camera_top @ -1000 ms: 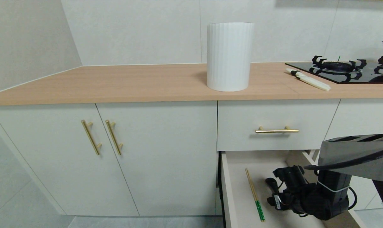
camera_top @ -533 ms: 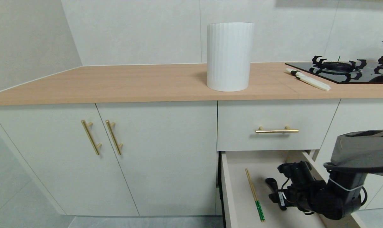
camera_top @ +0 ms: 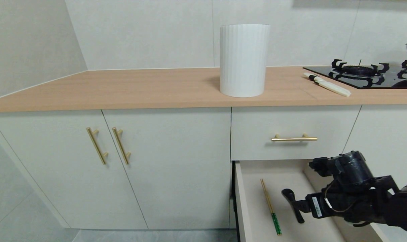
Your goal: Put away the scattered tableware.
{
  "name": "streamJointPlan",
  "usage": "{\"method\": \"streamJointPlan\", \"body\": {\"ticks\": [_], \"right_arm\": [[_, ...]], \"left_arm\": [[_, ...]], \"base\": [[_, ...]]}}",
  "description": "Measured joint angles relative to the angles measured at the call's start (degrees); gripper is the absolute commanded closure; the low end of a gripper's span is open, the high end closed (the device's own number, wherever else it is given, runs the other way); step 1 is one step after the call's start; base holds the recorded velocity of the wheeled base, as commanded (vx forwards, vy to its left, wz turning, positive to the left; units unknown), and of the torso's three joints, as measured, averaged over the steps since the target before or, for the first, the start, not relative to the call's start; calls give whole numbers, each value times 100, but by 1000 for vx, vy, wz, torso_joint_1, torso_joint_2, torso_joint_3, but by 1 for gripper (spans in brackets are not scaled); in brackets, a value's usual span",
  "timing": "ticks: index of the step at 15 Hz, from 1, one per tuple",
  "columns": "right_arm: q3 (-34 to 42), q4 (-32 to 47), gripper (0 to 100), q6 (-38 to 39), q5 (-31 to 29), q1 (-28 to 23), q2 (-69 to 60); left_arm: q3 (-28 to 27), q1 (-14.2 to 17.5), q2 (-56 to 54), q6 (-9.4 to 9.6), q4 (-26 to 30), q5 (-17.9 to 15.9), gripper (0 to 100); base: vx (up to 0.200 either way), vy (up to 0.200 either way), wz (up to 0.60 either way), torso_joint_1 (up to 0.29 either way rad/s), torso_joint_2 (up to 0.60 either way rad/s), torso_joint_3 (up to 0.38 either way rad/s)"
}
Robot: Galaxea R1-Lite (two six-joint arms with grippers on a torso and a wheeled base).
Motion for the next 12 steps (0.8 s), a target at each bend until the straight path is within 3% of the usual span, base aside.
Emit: {"method": "streamJointPlan", "body": {"ticks": [2,8,12], "right_arm": [[-132,728,0,-7,202,143,-697],[-361,2314,0,-503,735,553,-1804],[-336,3319,0,-1335,1263,603,-1929]], "left_arm": [[0,2,0,2,0,0,0],[0,-1,0,-5,0,0,0],[0,2,0,2,0,0,0]], "base": [[0,0,0,0,0,0],[-200,0,0,3,4,3],[0,0,0,0,0,0]]}}
